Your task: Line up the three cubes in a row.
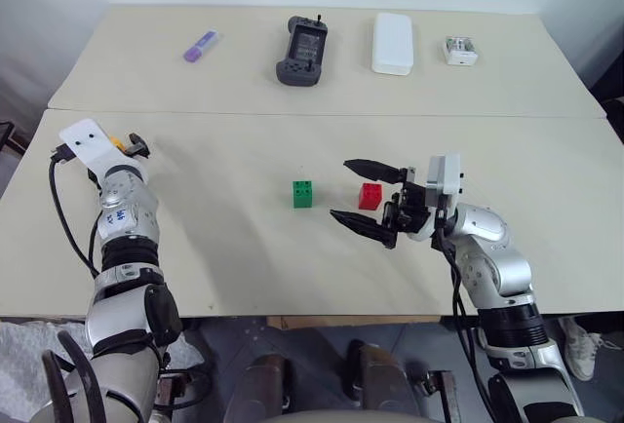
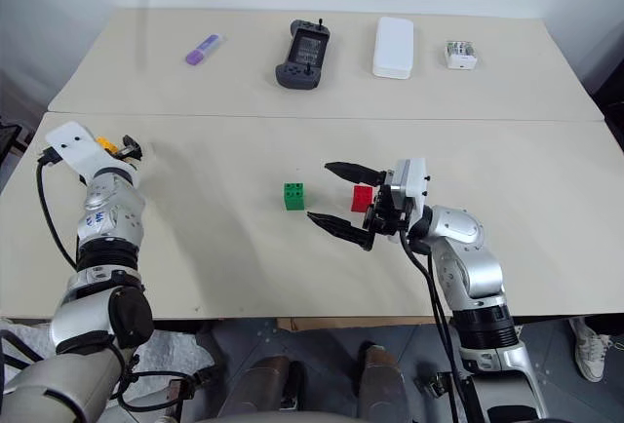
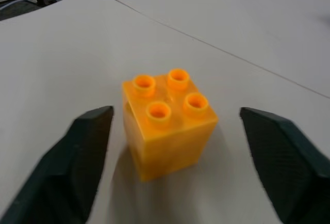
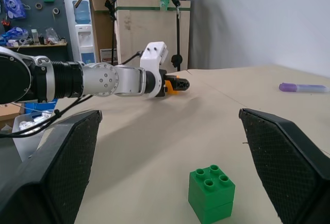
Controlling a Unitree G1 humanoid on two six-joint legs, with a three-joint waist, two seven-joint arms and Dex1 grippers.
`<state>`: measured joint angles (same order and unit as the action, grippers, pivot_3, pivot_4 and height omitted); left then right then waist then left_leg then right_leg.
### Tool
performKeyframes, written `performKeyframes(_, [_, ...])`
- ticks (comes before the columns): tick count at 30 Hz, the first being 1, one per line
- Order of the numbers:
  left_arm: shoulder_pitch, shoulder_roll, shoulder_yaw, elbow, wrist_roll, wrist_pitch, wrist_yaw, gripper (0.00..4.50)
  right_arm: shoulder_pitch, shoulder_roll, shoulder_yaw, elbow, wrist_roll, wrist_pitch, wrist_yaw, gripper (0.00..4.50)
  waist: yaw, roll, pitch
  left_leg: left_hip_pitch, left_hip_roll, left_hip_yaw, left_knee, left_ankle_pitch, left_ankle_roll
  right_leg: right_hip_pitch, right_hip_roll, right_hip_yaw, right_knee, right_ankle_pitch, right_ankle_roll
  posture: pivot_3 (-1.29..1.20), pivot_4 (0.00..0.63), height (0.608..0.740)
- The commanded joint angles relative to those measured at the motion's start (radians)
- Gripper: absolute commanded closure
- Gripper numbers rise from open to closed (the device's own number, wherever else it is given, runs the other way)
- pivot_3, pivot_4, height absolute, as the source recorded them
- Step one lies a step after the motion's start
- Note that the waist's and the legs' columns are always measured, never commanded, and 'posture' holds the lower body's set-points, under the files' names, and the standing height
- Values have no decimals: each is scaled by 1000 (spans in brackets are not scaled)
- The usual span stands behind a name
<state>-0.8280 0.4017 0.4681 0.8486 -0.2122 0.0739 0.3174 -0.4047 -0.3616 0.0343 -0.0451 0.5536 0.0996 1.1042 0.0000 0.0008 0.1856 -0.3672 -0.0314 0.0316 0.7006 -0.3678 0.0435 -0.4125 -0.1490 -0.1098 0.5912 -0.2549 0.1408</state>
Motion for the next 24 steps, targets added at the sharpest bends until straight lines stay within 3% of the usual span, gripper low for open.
performKeyframes(1, [-7, 15, -9, -24, 12, -11, 9, 1535, 4, 9, -5, -45, 16, -2, -5, 0, 0, 0, 0, 0, 0, 0, 0, 0, 0, 0, 0, 0, 0, 0, 0, 0, 150, 740])
performKeyframes(4, [22, 18, -18, -65, 9, 8, -4, 2603, 7, 16, -7, -43, 12, -9, -11, 0, -1, 0, 0, 0, 0, 0, 0, 0, 0, 0, 0, 0, 0, 0, 0, 0, 150, 740])
performKeyframes(6, [51, 37, -54, -100, 14, 10, -102, 3022, 11, 20, -8, -43, 9, -14, -14, 0, -2, 0, 0, 0, 0, 0, 0, 0, 0, 0, 0, 0, 0, 0, 0, 0, 150, 740])
performKeyframes(8, [82, 48, -77, -141, -24, -40, -282, 3016, 17, 21, -10, -49, 8, -14, -16, 0, -1, 0, 0, 0, 0, 0, 0, 0, 0, 0, 0, 0, 0, 0, 0, 0, 150, 740])
performKeyframes(11, [175, 81, -87, -324, -222, -15, -755, 3016, 44, -4, -29, -84, 18, -4, -15, 0, -3, 0, 0, 0, 2, 0, 0, 0, 0, 0, 0, 0, 0, 0, 0, 0, 150, 740])
performKeyframes(14, [317, 219, -186, -467, -287, -12, -1251, 3016, 83, -50, -68, -126, 46, 21, -5, 0, -11, 0, 0, -1, 3, 1, 0, 0, 0, -1, 0, 0, -1, 0, 0, 0, 150, 740])
performKeyframes(16, [368, 325, -274, -465, -247, -29, -1481, 3016, 115, -92, -91, -150, 67, 40, 8, 0, -17, 1, 0, 0, 3, 3, -1, 0, 0, -1, 0, 0, -1, 0, 0, 0, 150, 740])
performKeyframes(19, [312, 374, -322, -378, -217, -86, -1628, 3016, 153, -153, -115, -172, 84, 66, 33, 0, -9, 2, 1, 1, 3, 5, -1, 0, 0, 0, 0, -1, -1, 0, 0, 0, 150, 740])
performKeyframes(24, [133, 340, -432, -142, -108, -211, -1787, 3016, 174, -198, -136, -187, 96, 85, 46, 0, 11, 2, 1, 1, 5, 6, 2, 1, 0, 1, 1, -1, 0, 0, 0, 0, 150, 740])
